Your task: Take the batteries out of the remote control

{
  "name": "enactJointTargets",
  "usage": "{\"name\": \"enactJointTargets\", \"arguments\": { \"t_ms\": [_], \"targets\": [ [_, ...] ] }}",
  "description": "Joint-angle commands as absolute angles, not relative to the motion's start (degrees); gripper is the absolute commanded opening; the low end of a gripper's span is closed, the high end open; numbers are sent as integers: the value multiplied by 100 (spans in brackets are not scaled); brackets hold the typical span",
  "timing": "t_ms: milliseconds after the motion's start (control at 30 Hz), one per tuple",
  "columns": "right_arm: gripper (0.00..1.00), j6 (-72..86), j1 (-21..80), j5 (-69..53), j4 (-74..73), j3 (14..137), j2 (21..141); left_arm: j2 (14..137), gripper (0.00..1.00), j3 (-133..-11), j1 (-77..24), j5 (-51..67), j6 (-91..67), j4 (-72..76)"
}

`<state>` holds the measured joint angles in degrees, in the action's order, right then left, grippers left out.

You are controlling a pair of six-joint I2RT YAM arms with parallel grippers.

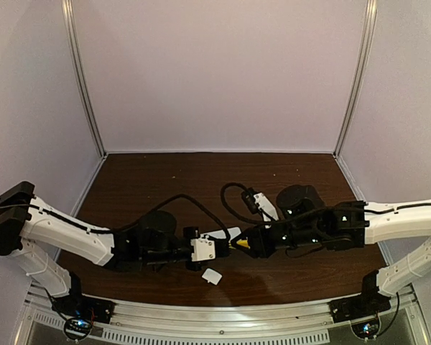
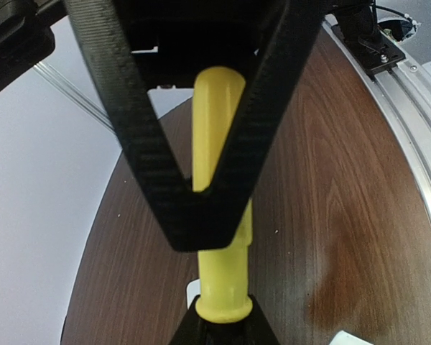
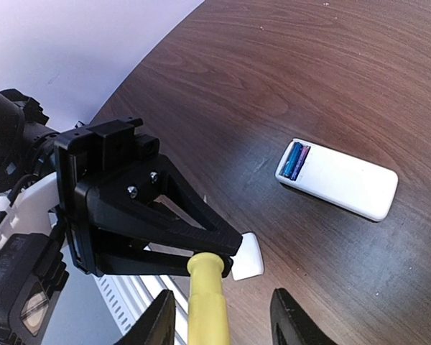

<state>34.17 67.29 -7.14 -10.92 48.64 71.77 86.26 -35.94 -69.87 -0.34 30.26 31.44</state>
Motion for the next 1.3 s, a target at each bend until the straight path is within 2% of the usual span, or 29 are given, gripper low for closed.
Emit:
{"name": "enactJointTargets", "arguments": {
  "t_ms": [0,100,233,800,1267],
  "targets": [
    [50,3520,6780,-409,-1147,5080,7287,8738,0,-3498,-6998,-87,2840,3586],
    [57,3566,6799,-311,-1191,5142,7340,8786,0,-3498,-7005,-110,2820,3586],
    [61,3616,6821,-171,-1298,5255,7431,8798,0,-3489,-7001,-131,2793,3579],
    [59,3765,6968,-26,-1388,5384,7616,8647,0,-3593,-7000,-317,2544,3324],
    [42,3863,6966,238,-1175,5112,7374,8525,0,-3527,-7004,-272,2464,3489]
  ]
}}
